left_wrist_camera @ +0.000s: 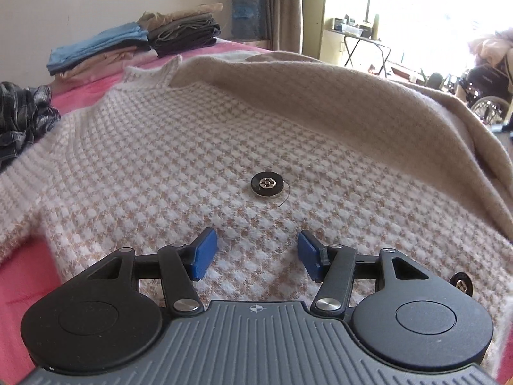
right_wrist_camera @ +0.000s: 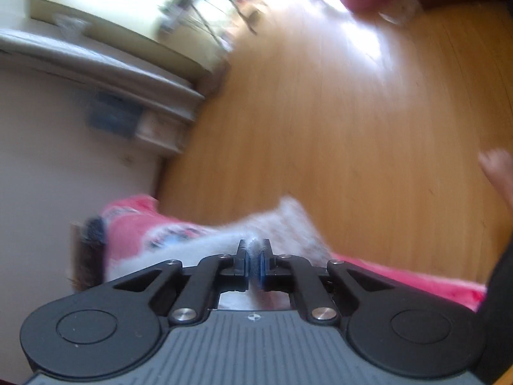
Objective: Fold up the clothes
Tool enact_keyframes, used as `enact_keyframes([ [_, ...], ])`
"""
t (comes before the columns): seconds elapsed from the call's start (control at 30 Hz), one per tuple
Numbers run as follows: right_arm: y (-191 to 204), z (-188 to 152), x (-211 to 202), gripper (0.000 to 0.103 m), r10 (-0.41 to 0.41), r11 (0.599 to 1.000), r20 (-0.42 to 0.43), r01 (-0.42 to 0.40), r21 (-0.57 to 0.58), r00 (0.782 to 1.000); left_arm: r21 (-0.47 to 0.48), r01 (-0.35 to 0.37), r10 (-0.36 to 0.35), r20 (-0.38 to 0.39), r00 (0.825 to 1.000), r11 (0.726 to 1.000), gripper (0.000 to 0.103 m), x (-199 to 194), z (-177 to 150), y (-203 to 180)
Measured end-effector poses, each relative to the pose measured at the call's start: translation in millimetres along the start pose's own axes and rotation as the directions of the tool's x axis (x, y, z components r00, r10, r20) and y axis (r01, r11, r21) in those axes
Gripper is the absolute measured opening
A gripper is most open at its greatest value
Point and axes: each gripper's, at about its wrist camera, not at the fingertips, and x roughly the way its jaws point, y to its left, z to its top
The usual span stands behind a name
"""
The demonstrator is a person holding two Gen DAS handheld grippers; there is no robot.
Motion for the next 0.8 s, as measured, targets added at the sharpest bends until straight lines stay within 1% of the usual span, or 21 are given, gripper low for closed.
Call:
enact_keyframes([
  [0.07,17,0,-12,0.005,0.079,0.996,0.018,-0.078,-0.029,0.997,0.002,-0.003,0.003,-0.002,1.0,1.0,0.056,0,0,-1],
  [0.13,45,-4,-24,0.005,0.163,0.982,0.008,-0.162,-0.1,0.987,0.002,-0.006,0.006,-0.003,1.0,1.0,0.056,-1,0,-2],
  [0.17,64,-10,-30,0.005,0.208,0.966,-0.012,-0.207,-0.154,0.978,-0.001,-0.01,0.01,-0.003,1.0,1.0,0.056,-1,0,-1],
  [0.2,85,-19,-35,0.005,0.254,0.94,-0.049,-0.258,-0.223,0.966,-0.004,-0.014,0.014,-0.003,1.0,1.0,0.056,-1,1,-1],
  [0.23,106,-29,-41,0.005,0.296,0.906,-0.09,-0.309,-0.288,0.951,-0.008,-0.018,0.018,-0.003,1.0,1.0,0.056,-1,1,0],
  [0.27,126,-42,-45,0.005,0.329,0.865,-0.141,-0.358,-0.352,0.934,-0.016,-0.019,0.019,-0.003,1.0,1.0,0.056,-1,1,1],
  [0.3,145,-60,-49,0.005,0.349,0.814,-0.207,-0.406,-0.416,0.914,-0.026,-0.018,0.017,-0.004,1.0,1.0,0.056,-1,1,3],
  [0.37,180,-97,-55,0.005,0.364,0.692,-0.343,-0.497,-0.523,0.866,-0.044,-0.019,0.019,-0.006,1.0,0.999,0.056,-1,2,6],
  [0.4,191,-121,-57,0.005,0.343,0.622,-0.416,-0.536,-0.571,0.842,-0.05,-0.022,0.022,-0.005,1.0,0.999,0.056,-1,2,8],
  [0.47,205,-176,-61,0.005,0.252,0.46,-0.552,-0.6,-0.655,0.795,-0.062,-0.031,0.031,-0.001,1.0,0.998,0.056,-1,3,11],
  [0.5,205,-204,-59,0.005,0.183,0.377,-0.598,-0.618,-0.69,0.78,-0.071,-0.032,0.032,-0.001,0.999,0.997,0.056,0,3,13],
  [0.53,202,-230,-57,0.005,0.11,0.303,-0.63,-0.63,-0.716,0.769,-0.084,-0.033,0.033,-0.002,0.999,0.996,0.056,0,3,16],
  [0.6,190,-270,-52,0.005,-0.015,0.204,-0.667,-0.651,-0.731,0.745,-0.113,-0.032,0.032,-0.003,0.999,0.993,0.056,0,4,21],
  [0.63,182,-284,-50,0.005,-0.062,0.179,-0.678,-0.66,-0.729,0.732,-0.126,-0.032,0.032,-0.003,0.999,0.991,0.056,0,5,23],
  [0.67,176,-292,-46,0.005,-0.092,0.175,-0.687,-0.667,-0.724,0.721,-0.139,-0.034,0.034,-0.003,0.999,0.99,0.056,-1,6,26],
  [0.7,171,-298,-43,0.005,-0.117,0.173,-0.693,-0.672,-0.72,0.712,-0.152,-0.035,0.035,-0.001,0.999,0.988,0.056,-2,7,28],
  [0.8,160,-307,-38,0.005,-0.163,0.181,-0.703,-0.679,-0.712,0.693,-0.198,-0.029,0.031,0.006,1.0,0.98,0.056,-4,9,35],
])
